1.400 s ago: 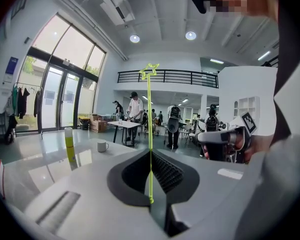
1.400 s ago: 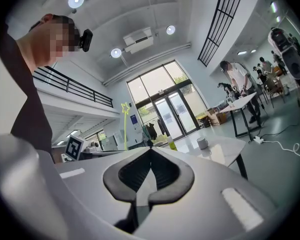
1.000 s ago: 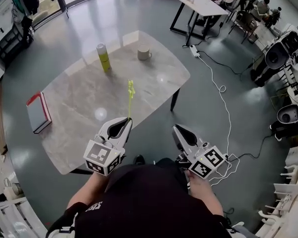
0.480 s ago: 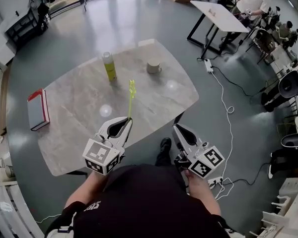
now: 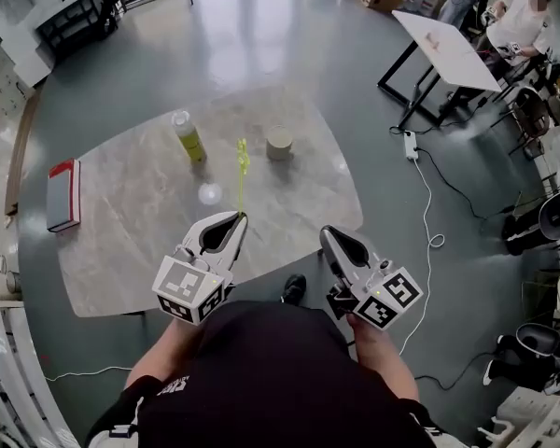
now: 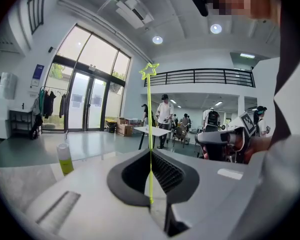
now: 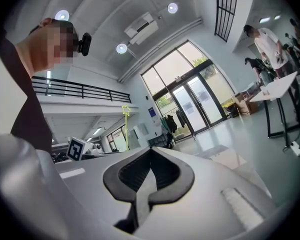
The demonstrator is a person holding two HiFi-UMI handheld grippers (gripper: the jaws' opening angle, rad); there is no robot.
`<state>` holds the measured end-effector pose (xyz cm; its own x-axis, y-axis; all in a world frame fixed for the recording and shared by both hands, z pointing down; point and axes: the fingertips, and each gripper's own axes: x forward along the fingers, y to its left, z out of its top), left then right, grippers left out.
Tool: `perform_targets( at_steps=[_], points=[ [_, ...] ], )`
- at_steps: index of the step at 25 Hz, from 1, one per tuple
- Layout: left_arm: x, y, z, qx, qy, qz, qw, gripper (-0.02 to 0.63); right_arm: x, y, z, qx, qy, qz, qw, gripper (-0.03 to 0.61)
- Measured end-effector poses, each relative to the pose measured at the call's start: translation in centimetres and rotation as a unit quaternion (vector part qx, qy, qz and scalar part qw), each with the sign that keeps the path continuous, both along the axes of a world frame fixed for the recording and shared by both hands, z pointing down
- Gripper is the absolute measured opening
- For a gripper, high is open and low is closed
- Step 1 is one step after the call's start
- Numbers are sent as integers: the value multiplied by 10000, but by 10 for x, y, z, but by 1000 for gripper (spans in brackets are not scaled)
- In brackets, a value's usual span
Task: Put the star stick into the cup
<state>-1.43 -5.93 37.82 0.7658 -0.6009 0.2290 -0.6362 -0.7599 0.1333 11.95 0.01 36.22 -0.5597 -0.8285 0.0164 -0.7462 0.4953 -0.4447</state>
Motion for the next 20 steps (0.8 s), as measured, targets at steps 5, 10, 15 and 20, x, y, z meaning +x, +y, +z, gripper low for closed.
perform_targets(
  at_steps=[5,10,15,20],
  points=[
    [36,-16,-1,-48,-99,-243,9996,6,25,-17,-1,44,-128,-582,9982,14],
    [70,-24,-9,-138,106,-404,9990,6,45,-39,6,-50,-134,-1006,9948,23],
    [71,-32,-7,-163,-5,-455,9988,6,28,-54,4,-9,-197,-1376,9903,49],
    [59,-40,-1,-177,8,-432,9989,6,5,-60,8,-97,-249,-1500,9883,57]
  ],
)
